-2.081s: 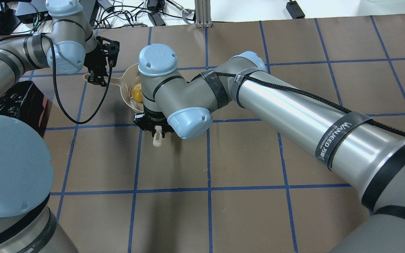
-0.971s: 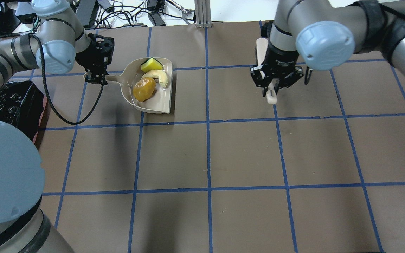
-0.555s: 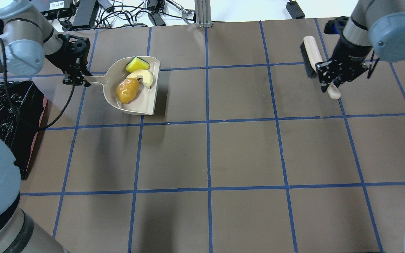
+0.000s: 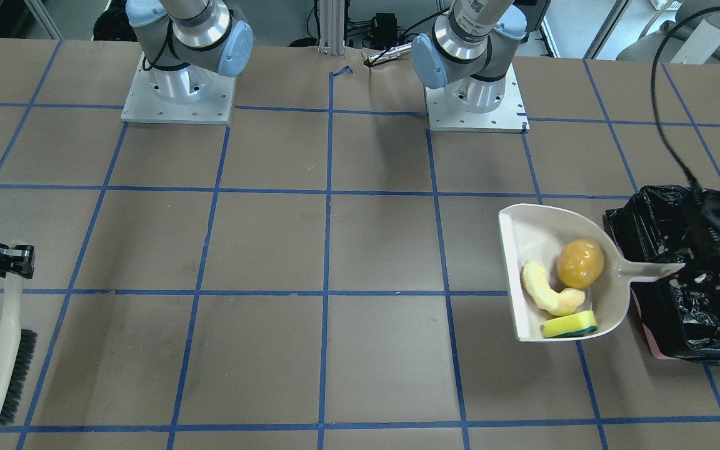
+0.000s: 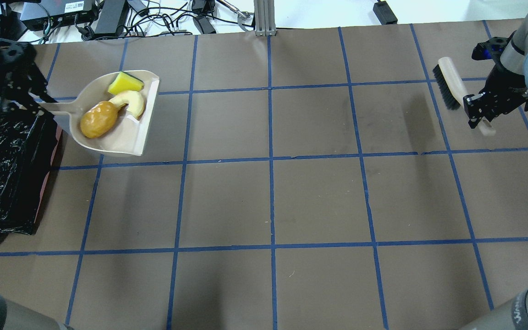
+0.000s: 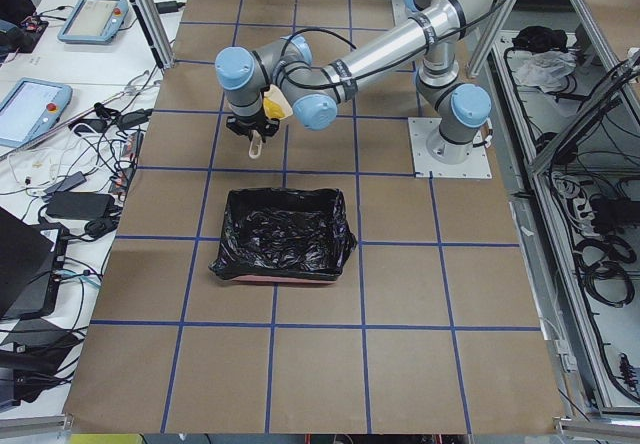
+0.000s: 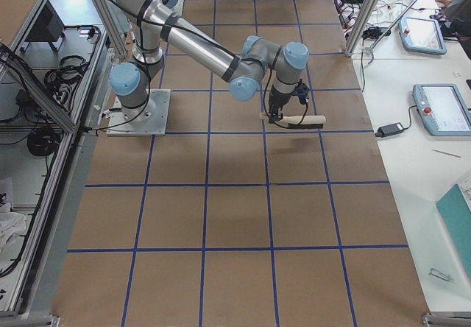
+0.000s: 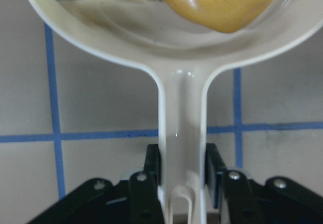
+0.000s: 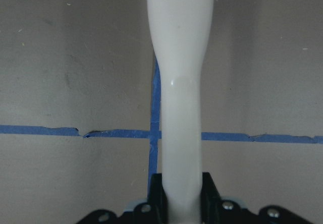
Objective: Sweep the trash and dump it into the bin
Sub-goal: 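Tip the dustpan over the black bin with the left gripper to dump the items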
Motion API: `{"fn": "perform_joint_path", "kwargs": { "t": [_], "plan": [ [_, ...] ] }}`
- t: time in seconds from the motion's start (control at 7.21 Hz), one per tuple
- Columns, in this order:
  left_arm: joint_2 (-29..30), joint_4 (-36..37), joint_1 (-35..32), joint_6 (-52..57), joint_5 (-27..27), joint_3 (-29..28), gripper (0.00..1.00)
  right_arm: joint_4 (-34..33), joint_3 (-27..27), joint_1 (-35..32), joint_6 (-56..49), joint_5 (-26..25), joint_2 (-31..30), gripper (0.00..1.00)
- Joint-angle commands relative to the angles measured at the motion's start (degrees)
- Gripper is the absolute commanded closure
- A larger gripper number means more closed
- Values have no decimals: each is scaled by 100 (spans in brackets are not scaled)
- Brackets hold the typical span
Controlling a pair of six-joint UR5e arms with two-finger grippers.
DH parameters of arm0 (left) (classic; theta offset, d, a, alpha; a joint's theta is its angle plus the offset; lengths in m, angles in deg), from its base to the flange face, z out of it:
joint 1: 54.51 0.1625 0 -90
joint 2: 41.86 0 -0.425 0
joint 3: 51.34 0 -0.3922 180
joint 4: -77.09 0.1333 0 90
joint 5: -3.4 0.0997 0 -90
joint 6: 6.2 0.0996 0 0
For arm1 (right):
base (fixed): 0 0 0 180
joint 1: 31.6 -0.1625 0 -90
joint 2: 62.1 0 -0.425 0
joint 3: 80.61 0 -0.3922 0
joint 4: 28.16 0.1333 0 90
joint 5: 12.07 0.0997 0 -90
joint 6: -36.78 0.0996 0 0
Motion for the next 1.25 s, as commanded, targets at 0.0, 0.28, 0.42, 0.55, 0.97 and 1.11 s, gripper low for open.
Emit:
{"fn": "perform_joint_path", "kwargs": {
  "t": [0.0,0.28,0.42,0.55,0.97,1.11],
  "plan": [
    [-111,-529,1026,796,69,-340,100,-97,37,-17,316,67,99,100],
    [64,-496,1635,939,366,-717,100,-335,168,-96,514,49,221,100],
    [152,-382,1768,1349,473,-920,100,-352,343,-122,512,171,204,100],
    [214,-24,1830,1440,866,-1026,100,-361,379,-262,547,242,152,100],
    [319,812,1857,1467,1658,-1010,100,-344,424,-342,512,208,99,100],
    [381,1275,1831,1485,2061,-975,100,-344,424,-342,503,190,99,100]
  ]
}}
